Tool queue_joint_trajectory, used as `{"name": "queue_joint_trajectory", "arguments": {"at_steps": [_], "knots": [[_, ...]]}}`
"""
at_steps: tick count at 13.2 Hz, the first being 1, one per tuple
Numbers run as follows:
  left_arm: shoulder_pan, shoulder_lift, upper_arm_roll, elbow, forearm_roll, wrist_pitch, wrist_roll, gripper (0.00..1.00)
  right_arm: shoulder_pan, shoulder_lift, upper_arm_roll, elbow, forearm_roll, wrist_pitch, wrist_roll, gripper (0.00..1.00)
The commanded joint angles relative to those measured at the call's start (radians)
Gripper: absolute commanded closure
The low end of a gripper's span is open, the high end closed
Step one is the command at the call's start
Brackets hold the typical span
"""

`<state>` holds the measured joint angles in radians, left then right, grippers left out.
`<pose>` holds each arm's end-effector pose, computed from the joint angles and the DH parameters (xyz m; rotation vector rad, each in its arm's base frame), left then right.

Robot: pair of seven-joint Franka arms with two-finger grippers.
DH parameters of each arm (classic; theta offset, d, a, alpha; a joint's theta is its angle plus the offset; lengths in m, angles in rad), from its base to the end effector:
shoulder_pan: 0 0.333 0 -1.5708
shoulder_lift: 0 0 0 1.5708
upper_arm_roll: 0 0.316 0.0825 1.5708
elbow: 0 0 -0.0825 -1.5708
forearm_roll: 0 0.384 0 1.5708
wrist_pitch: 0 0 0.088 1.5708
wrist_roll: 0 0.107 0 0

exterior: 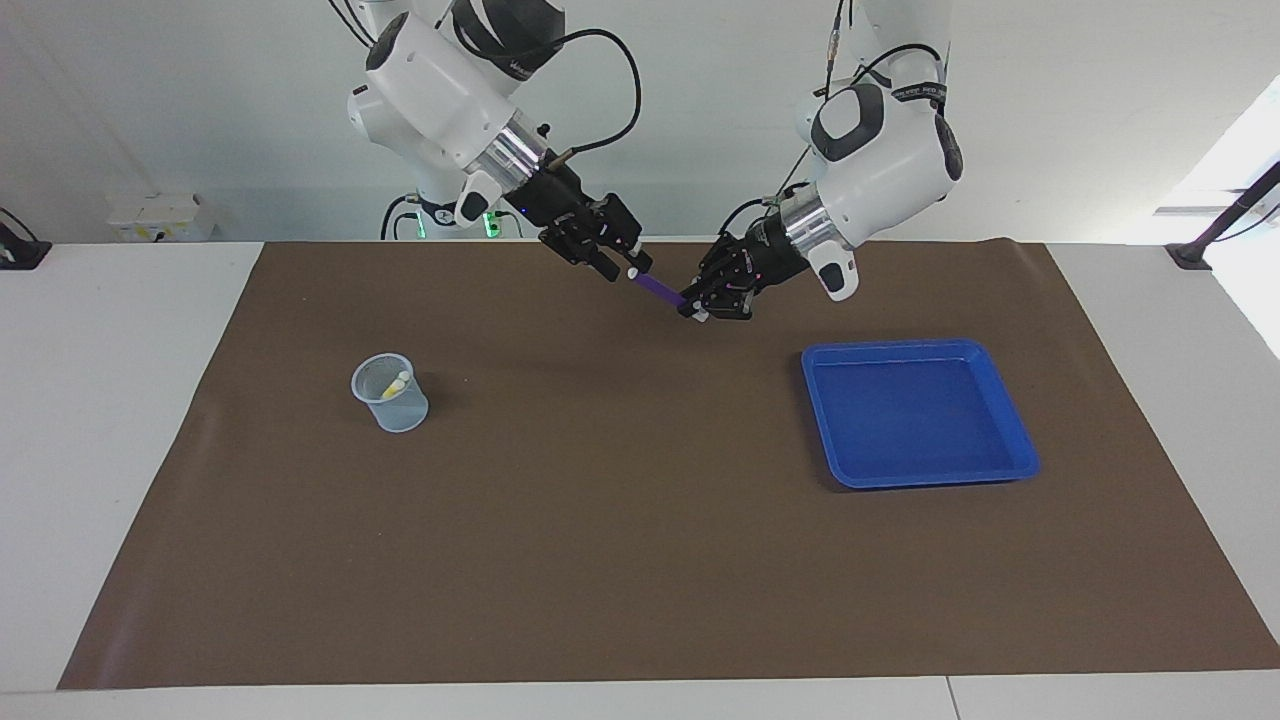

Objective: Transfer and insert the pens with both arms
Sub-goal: 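Lift the purple pen with the left gripper toward the right gripper, then grasp the purple pen tip with the right gripper, open the left gripper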

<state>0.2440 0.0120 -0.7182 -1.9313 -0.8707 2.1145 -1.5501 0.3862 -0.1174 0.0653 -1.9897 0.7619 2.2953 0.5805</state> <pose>0.5045 -0.2969 0.5119 1.8309 1.6773 -0.7620 0.4986 0.2602 0.5653 -2.2912 0.6147 -0.0307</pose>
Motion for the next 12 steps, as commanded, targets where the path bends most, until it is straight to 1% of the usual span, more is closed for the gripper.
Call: {"name": "queue_joint_trajectory", "arguments": {"at_steps": [1,3,6,9,12], "knots": [[0.001,-0.041,0.005,-0.038,-0.039,0.019,0.001,1.00,0.008,0.002,0.001,-0.003,0.022,0.018,-0.004,0.40],[0.001,-0.041,0.005,-0.038,-0.039,0.019,0.001,1.00,0.008,0.007,0.001,-0.001,0.024,0.018,-0.007,0.42],[0.001,-0.041,0.005,-0.037,-0.040,0.019,0.002,1.00,0.008,0.012,0.001,0.009,0.024,0.018,-0.005,0.48],[0.001,-0.041,0.005,-0.038,-0.040,0.019,0.002,1.00,0.008,0.015,0.001,0.012,0.024,0.018,-0.002,0.60],[0.003,-0.041,0.005,-0.037,-0.040,0.019,0.002,1.00,0.008,0.021,0.001,0.023,0.024,0.018,0.001,0.60]]}}
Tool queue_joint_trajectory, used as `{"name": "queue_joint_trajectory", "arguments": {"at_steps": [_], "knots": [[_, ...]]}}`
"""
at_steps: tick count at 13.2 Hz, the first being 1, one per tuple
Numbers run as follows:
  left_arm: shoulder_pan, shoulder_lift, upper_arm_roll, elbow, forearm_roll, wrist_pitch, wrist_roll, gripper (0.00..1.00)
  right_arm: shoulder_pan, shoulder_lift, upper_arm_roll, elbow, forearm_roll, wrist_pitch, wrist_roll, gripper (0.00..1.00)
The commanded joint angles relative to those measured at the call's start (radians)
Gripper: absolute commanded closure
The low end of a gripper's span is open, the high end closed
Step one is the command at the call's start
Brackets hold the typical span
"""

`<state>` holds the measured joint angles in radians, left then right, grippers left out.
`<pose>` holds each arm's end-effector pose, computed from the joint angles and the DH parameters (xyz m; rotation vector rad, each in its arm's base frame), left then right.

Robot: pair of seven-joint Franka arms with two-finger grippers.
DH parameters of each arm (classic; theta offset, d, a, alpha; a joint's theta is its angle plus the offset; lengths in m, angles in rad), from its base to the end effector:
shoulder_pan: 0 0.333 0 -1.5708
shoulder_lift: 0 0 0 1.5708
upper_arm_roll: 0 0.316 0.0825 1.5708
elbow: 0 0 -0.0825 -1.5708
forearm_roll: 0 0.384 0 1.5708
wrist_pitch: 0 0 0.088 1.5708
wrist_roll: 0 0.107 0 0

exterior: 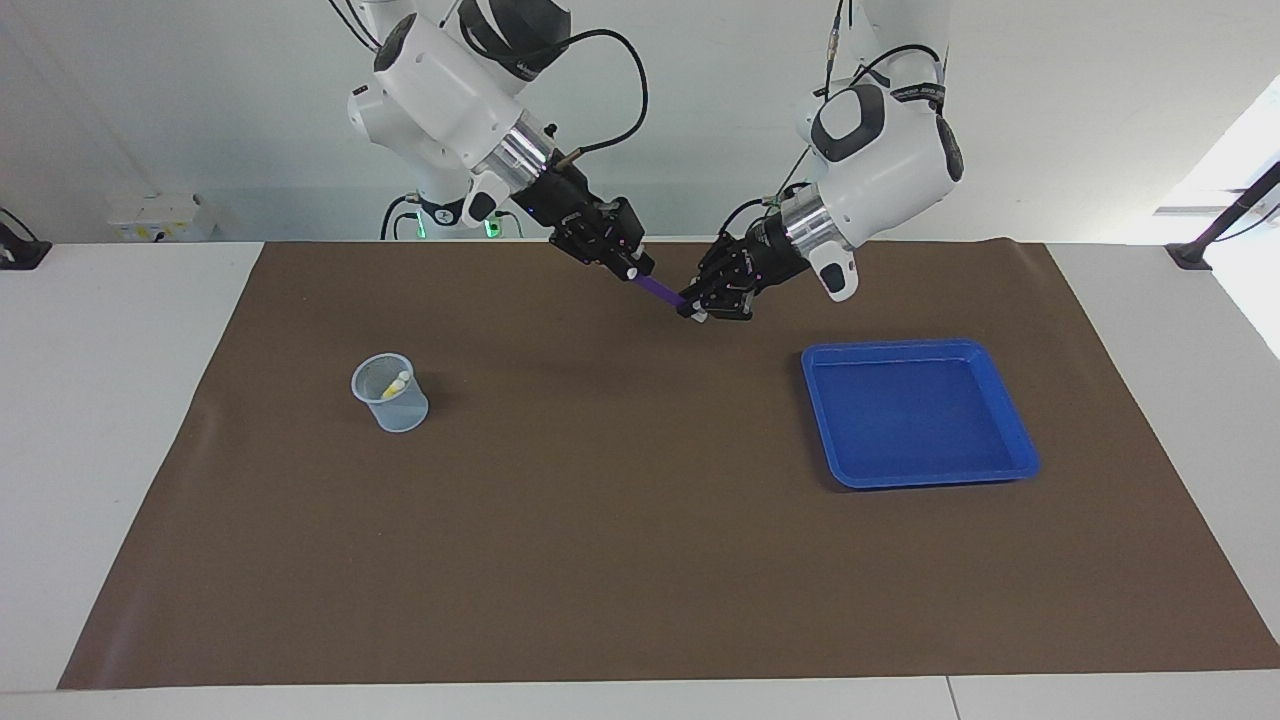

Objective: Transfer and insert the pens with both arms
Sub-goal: 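Grasp the purple pen tip with the right gripper, open the left gripper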

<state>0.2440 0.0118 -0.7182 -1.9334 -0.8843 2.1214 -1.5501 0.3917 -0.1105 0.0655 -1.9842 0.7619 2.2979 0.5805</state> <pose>0.5049 -0.2968 0.5118 1.8139 1.6798 -0.7681 0.4992 0.2637 0.5645 -2.2922 0.6098 -0.0293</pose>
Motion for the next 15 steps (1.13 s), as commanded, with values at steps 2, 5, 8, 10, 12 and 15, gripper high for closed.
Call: {"name": "queue_joint_trajectory", "arguments": {"at_steps": [2,5,8,10,12,15], "knots": [[0.003,-0.039,0.005,-0.035,-0.028,0.012,0.004,1.00,0.002,0.014,0.001,0.018,0.023,0.018,0.001,0.60],[0.005,-0.039,0.005,-0.035,-0.030,0.014,0.004,1.00,0.002,0.026,0.001,0.021,0.023,0.046,0.001,0.60],[0.008,-0.039,0.005,-0.035,-0.041,0.014,0.005,1.00,0.002,0.029,0.001,0.021,0.023,0.052,0.001,0.60],[0.008,-0.039,0.006,-0.035,-0.042,0.018,0.005,1.00,0.004,0.029,0.001,0.021,0.023,0.052,0.001,0.61],[0.008,-0.039,0.005,-0.035,-0.044,0.018,0.005,1.00,0.004,0.029,0.001,0.021,0.023,0.051,0.002,0.65],[0.009,-0.039,0.005,-0.035,-0.048,0.020,0.005,1.00,0.009,0.028,0.001,0.022,0.022,0.051,0.007,0.62]]}}
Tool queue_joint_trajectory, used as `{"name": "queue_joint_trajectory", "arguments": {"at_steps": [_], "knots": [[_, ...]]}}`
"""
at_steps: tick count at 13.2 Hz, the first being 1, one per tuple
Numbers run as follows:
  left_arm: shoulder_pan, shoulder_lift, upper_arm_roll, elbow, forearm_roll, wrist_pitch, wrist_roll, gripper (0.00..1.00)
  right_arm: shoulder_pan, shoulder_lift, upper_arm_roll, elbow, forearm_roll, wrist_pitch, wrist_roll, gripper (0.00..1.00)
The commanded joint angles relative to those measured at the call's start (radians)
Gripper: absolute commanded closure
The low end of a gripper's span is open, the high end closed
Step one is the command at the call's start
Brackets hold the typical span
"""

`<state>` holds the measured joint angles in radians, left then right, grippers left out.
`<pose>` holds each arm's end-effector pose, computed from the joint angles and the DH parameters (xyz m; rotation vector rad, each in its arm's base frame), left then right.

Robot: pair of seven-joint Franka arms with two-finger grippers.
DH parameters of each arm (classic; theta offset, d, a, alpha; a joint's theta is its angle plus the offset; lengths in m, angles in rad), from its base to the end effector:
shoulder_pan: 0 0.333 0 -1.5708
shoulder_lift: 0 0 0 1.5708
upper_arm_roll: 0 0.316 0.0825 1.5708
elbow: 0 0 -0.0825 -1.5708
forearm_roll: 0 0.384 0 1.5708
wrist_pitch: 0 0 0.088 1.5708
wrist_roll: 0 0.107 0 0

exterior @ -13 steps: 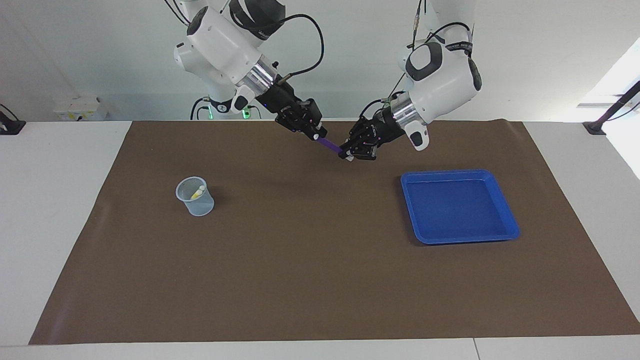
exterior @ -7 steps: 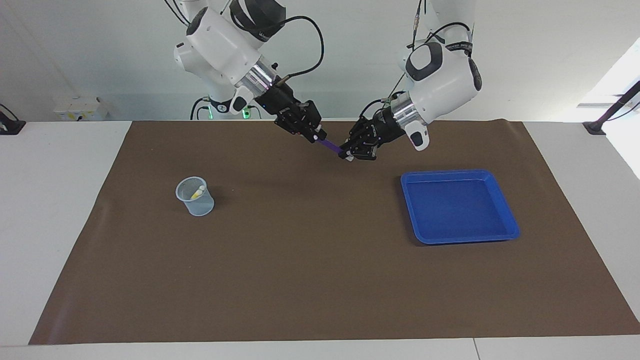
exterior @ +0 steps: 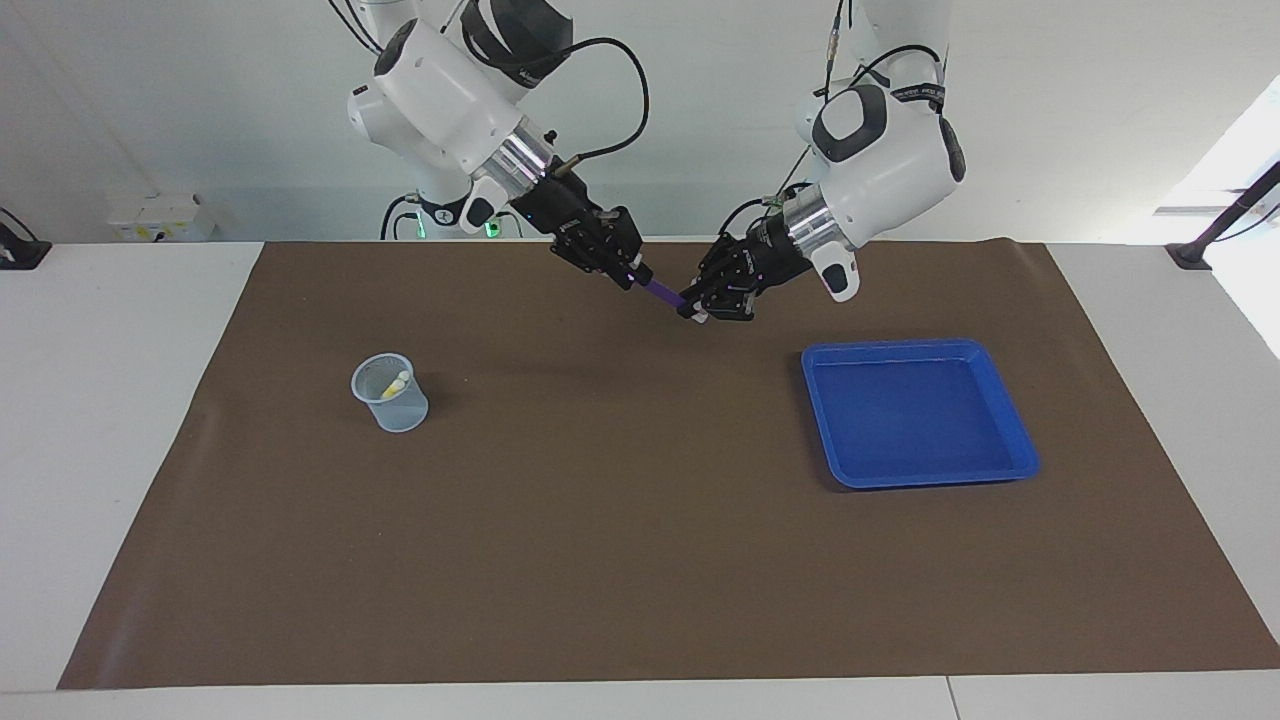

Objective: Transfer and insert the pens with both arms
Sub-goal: 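Grasp the purple pen tip with the right gripper, open the left gripper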

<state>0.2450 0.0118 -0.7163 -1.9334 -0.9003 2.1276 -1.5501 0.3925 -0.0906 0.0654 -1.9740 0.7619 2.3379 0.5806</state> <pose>0.5064 -0.2955 0.5127 1.7917 1.6827 -0.7747 0.5075 0.2637 0.5621 -2.2793 0.6281 -0.0642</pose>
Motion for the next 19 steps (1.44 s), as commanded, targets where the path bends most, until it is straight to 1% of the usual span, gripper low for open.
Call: {"name": "queue_joint_trajectory", "arguments": {"at_steps": [1,5,6,7,9,10,14,16,17,18,19], "knots": [[0.008,-0.039,0.003,-0.035,-0.034,0.015,0.005,1.00,0.008,0.008,0.001,0.011,0.022,0.009,0.007,0.61],[0.011,-0.039,0.004,-0.033,-0.040,0.015,0.005,1.00,0.008,0.008,0.001,0.011,0.022,0.009,0.007,0.61],[0.011,-0.039,0.005,-0.033,-0.040,0.015,0.005,1.00,0.008,0.008,0.001,0.011,0.022,0.009,0.005,0.65],[0.011,-0.039,0.003,-0.033,-0.040,0.015,0.005,1.00,0.008,0.008,0.001,0.011,0.022,0.008,0.005,0.73],[0.011,-0.039,0.003,-0.033,-0.040,0.015,0.005,1.00,0.008,0.008,0.001,0.011,0.022,0.009,0.005,0.96],[0.011,-0.039,0.004,-0.033,-0.040,0.015,0.005,1.00,0.008,0.008,0.001,0.012,0.022,0.006,0.007,1.00],[0.011,-0.039,0.005,-0.033,-0.040,0.017,0.005,1.00,0.008,0.008,0.001,0.012,0.022,0.000,0.005,1.00],[0.002,-0.049,0.005,-0.029,-0.034,0.023,0.019,0.00,0.006,0.008,0.001,0.012,0.022,-0.003,0.002,1.00],[0.002,-0.064,0.005,-0.035,-0.034,0.022,0.019,0.00,0.003,0.008,0.001,0.014,0.022,-0.014,-0.005,1.00],[0.002,-0.067,0.006,-0.035,-0.034,0.020,0.019,0.00,-0.007,0.008,-0.001,0.024,0.010,-0.061,-0.013,1.00],[0.008,-0.066,0.006,-0.035,-0.032,0.020,0.021,0.00,-0.027,0.002,-0.018,0.049,0.001,-0.168,-0.046,1.00]]}}
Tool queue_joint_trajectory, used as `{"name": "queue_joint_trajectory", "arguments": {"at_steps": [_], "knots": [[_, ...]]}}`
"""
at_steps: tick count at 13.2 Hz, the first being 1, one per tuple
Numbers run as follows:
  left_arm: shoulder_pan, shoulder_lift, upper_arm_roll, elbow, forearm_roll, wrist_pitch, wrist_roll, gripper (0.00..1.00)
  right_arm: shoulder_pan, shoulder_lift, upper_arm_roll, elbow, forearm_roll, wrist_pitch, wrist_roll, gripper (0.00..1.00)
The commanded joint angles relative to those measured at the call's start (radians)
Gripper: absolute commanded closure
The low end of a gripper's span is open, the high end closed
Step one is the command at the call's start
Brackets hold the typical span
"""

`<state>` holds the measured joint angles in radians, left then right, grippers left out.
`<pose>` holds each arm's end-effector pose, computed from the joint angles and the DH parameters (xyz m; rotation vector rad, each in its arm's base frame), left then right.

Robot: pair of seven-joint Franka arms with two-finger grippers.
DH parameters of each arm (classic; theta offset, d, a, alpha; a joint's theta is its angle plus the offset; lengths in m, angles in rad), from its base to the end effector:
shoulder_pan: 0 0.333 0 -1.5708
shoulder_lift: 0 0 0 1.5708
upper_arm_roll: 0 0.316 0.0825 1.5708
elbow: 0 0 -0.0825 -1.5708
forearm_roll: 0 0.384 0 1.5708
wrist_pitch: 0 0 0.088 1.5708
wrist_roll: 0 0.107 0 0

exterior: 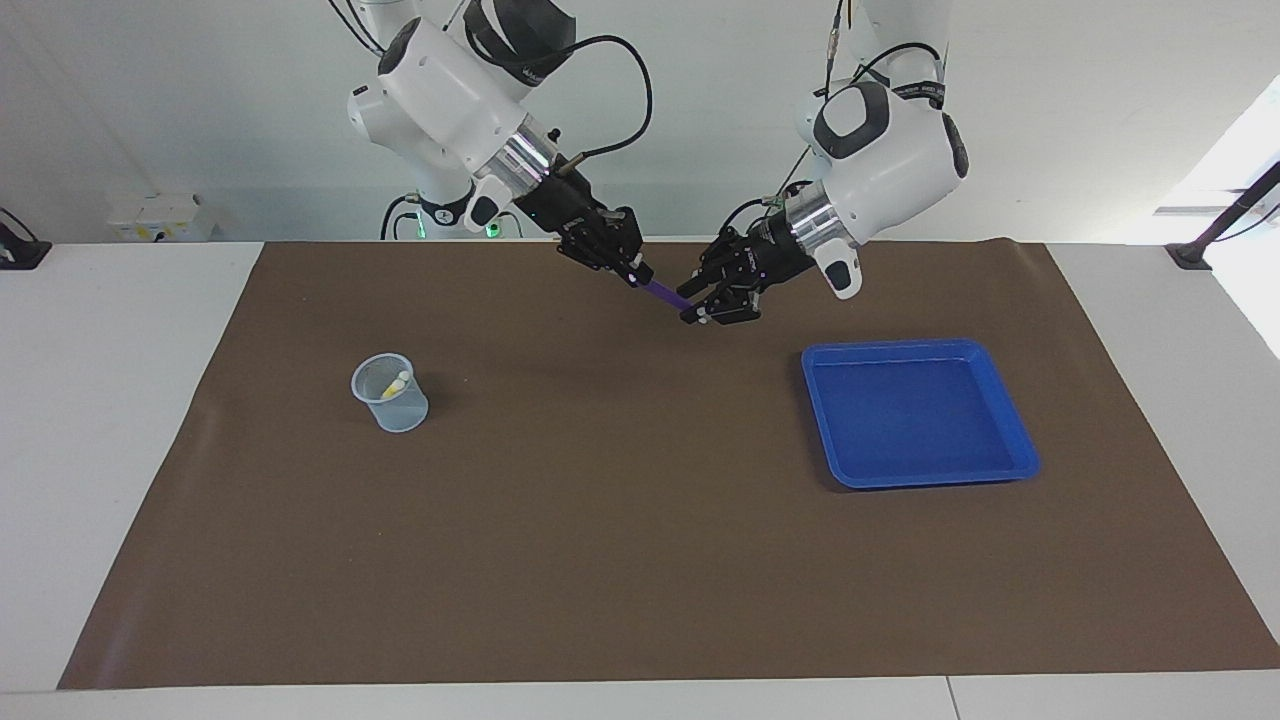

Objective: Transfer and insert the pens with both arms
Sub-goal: 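Grasp the purple pen tip with the right gripper, open the left gripper, then carry the purple pen to the cup with the right gripper while the left gripper returns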

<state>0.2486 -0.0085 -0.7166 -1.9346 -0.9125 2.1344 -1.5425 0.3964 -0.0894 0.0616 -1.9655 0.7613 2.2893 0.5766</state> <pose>0.5044 -0.2946 0.5214 1.7833 1.6700 -0.7510 0.5043 0.2672 0.5615 -2.2978 0.6023 -0.0179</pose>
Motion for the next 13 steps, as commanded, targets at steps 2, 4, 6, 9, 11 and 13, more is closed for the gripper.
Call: {"name": "queue_joint_trajectory", "arguments": {"at_steps": [2,4,6,9,11,13], "knots": [[0.012,-0.045,0.008,-0.032,-0.016,0.016,0.036,0.00,-0.159,-0.004,-0.025,0.104,-0.084,-0.384,-0.198,1.00],[0.015,-0.045,0.009,-0.029,-0.011,0.018,0.048,0.00,-0.272,-0.015,-0.029,0.134,-0.161,-0.575,-0.404,1.00],[0.014,-0.045,0.009,-0.027,-0.011,0.019,0.053,0.00,-0.413,-0.027,-0.029,0.126,-0.168,-0.675,-0.545,1.00],[0.014,-0.044,0.008,-0.026,-0.011,0.021,0.059,0.00,-0.539,-0.068,-0.031,0.042,-0.172,-0.705,-0.708,1.00],[0.015,-0.042,0.009,-0.021,-0.009,0.027,0.059,0.00,-0.567,-0.101,-0.032,-0.068,-0.174,-0.613,-0.776,1.00],[0.018,-0.042,0.011,-0.021,-0.009,0.028,0.062,0.00,-0.593,-0.067,-0.034,0.000,-0.250,-0.643,-0.855,1.00]]}}
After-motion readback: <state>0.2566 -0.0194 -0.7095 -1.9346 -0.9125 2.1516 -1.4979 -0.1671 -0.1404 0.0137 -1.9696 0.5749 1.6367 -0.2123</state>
